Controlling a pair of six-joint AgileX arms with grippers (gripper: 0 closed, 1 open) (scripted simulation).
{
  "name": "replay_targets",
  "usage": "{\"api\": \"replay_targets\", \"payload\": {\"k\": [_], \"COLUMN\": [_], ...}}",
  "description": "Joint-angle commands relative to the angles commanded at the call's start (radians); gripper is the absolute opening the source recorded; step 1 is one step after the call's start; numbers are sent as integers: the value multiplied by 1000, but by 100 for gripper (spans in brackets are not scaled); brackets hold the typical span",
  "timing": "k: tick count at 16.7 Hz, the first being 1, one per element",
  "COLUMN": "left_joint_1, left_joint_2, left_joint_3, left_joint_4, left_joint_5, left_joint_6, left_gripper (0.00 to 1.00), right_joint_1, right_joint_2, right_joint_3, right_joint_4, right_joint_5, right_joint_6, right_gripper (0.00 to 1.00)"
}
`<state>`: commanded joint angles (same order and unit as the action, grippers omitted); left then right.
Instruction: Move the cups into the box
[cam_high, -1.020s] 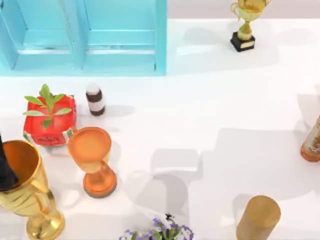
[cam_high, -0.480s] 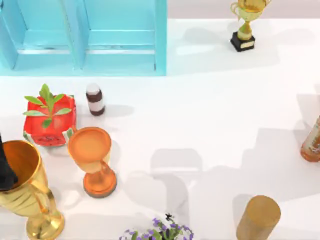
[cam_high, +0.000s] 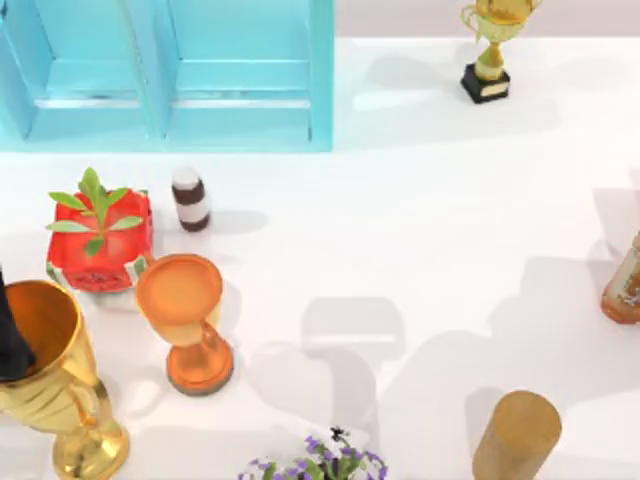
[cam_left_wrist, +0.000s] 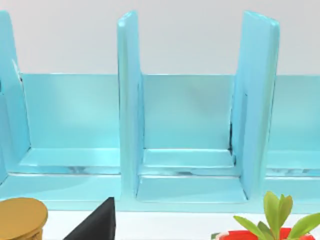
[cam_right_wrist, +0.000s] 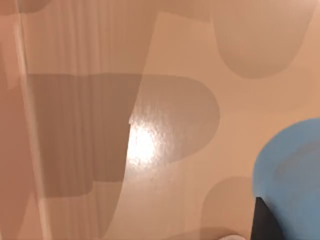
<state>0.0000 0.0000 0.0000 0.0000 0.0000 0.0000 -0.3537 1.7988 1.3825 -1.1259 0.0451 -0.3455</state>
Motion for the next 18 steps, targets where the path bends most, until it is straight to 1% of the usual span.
{"api": "replay_targets", "payload": {"k": [10,11,18], "left_joint_1": [0,0,0], "left_joint_2": [0,0,0], "left_joint_3": [0,0,0], "left_joint_4": [0,0,0], "left_joint_5": [0,0,0], "left_joint_6": [0,0,0], "left_gripper": [100,100,100], "right_joint_1": [0,0,0], "right_joint_2": [0,0,0], "right_joint_3": [0,0,0], "right_joint_4": [0,0,0], "right_joint_5": [0,0,0], "right_joint_6": [0,0,0], "right_gripper": [98,100,100]}}
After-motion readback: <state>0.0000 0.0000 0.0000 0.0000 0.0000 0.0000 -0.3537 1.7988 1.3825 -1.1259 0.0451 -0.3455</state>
